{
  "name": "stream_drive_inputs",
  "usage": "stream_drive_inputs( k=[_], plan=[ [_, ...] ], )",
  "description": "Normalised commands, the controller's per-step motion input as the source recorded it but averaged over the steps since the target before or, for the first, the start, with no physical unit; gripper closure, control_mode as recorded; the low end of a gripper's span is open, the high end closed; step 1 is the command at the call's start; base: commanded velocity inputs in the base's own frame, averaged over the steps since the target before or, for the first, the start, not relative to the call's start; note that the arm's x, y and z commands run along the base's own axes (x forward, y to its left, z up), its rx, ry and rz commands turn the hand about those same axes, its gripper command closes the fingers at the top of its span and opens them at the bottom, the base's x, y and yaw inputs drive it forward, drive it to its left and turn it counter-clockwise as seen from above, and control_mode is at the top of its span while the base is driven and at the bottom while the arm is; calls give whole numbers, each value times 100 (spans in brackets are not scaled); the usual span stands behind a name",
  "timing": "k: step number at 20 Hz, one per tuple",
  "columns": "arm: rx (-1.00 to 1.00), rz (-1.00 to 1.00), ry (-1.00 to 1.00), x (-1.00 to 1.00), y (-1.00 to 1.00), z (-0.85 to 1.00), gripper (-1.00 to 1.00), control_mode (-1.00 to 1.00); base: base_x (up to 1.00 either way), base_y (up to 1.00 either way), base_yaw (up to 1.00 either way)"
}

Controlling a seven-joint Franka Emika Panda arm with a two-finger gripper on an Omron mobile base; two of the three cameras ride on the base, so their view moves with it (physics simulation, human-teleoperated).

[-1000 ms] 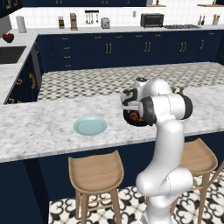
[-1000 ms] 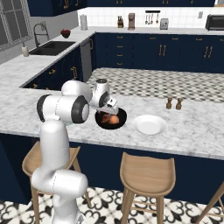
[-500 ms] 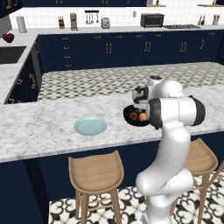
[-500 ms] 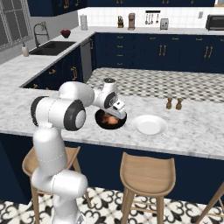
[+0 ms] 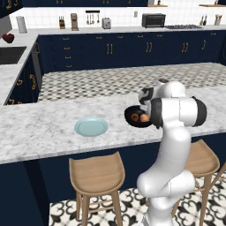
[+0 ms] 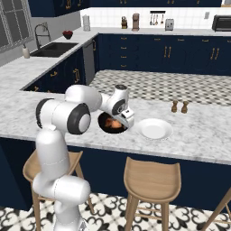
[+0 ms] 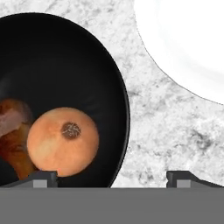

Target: Pick the chicken drumstick and onion from their plates and place them in the bowl. Then put the bowl in the fridge.

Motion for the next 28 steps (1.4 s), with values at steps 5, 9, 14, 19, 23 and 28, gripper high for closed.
stream_drive_inputs(
  k=[5,9,14,19,23,28],
  plan=[
    [0,-4,2,0,-19,-30,-100,-100,0,0,0],
    [0,-1,0,16,0,-27,-100,-100,0,0,0],
    [0,0,0,25,0,-28,-100,-100,0,0,0],
    [1,0,0,4,0,-40,-100,-100,0,0,0],
    [0,0,0,0,0,-44,-100,-100,0,0,0],
    [0,0,-2,-24,-3,2,-100,-100,0,0,0]
  ],
)
